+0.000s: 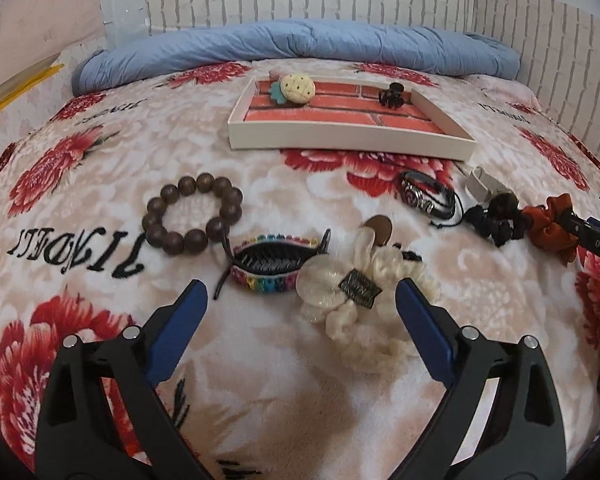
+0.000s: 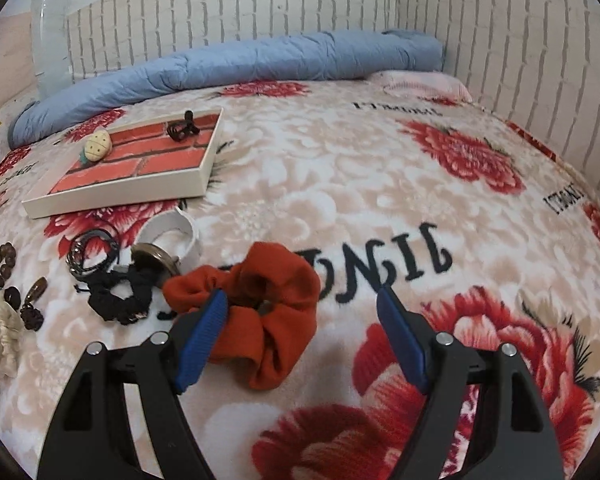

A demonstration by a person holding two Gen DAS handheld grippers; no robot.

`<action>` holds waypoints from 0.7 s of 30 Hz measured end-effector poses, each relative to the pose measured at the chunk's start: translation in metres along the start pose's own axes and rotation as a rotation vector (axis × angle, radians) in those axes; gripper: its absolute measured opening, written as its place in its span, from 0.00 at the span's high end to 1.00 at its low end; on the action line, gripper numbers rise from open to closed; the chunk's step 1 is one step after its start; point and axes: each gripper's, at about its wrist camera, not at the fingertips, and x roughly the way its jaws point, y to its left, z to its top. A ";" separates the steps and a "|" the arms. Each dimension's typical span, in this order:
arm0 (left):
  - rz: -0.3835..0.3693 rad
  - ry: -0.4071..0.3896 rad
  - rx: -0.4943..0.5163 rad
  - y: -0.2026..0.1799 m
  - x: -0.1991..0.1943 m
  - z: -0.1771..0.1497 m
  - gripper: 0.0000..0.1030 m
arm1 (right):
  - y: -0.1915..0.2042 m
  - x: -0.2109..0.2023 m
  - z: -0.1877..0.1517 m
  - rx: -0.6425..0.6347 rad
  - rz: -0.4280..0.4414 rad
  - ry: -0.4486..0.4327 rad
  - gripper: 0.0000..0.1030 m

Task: Organize jewelry
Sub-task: 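Grasp the cream scrunchie with the left tool while the right tool grasps the orange scrunchie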

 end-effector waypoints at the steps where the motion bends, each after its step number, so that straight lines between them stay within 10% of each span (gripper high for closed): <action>1: -0.003 0.004 0.000 0.000 0.001 -0.001 0.12 | -0.001 0.002 0.000 0.004 0.001 0.008 0.26; 10: -0.044 0.085 0.002 0.000 0.021 -0.008 0.32 | 0.000 0.023 -0.007 0.007 0.003 0.079 0.28; 21: -0.076 0.097 0.018 -0.005 0.027 -0.009 0.63 | 0.009 0.031 -0.009 -0.032 0.001 0.115 0.58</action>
